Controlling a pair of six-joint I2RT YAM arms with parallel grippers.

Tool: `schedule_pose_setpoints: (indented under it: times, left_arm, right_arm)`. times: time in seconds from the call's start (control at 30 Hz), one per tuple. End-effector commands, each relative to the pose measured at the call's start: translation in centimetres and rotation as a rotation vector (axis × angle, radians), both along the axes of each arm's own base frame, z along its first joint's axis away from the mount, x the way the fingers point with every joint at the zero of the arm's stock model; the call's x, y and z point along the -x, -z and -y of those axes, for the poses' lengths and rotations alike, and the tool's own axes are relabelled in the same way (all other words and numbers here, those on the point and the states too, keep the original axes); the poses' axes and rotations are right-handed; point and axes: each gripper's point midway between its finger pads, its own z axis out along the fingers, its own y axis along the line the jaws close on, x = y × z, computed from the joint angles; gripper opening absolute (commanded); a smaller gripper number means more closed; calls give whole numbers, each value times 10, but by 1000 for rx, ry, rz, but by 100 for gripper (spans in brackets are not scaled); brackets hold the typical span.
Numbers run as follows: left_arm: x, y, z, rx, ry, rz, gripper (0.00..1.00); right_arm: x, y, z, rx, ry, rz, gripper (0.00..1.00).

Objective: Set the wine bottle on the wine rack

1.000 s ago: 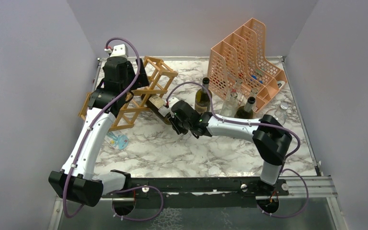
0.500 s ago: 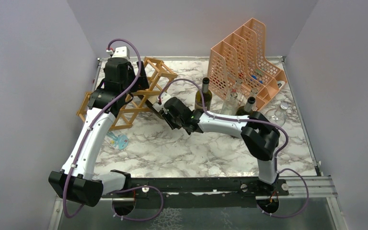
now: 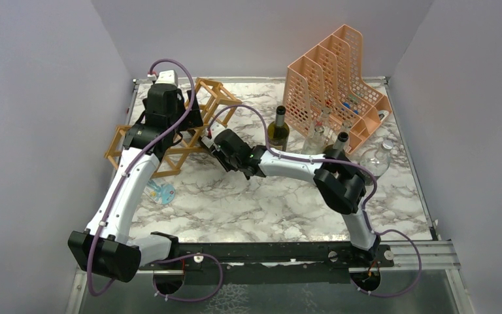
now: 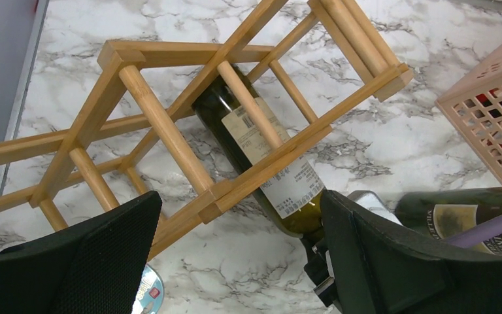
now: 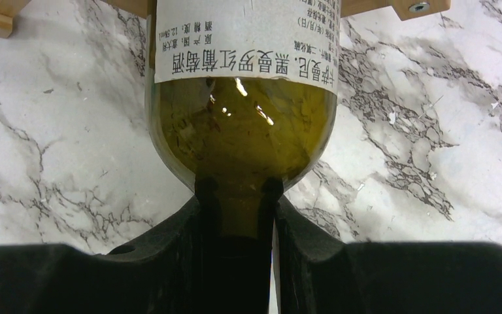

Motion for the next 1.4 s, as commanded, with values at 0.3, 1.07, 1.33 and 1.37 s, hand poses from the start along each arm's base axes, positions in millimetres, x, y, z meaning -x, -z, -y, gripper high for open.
schedule_pose_setpoints:
  times: [0.3,1.07,1.33,1.37]
  left_arm:
    - [1,19,4,25,11,-53,87]
    - [-13,4,9,22,30,-29,77]
    - [-11,-40,-13,-12,-67,84,84]
    - [-10,-46,-14,-11,-68,99,84]
  right_arm:
    - [-47,-43,-40,-117,37,154,18]
    - [-46,-64,-14,-164,76,138,69]
    - [-27,-116,0,-260,73,138,72]
    - [-25,-122,3,-266,78,138,72]
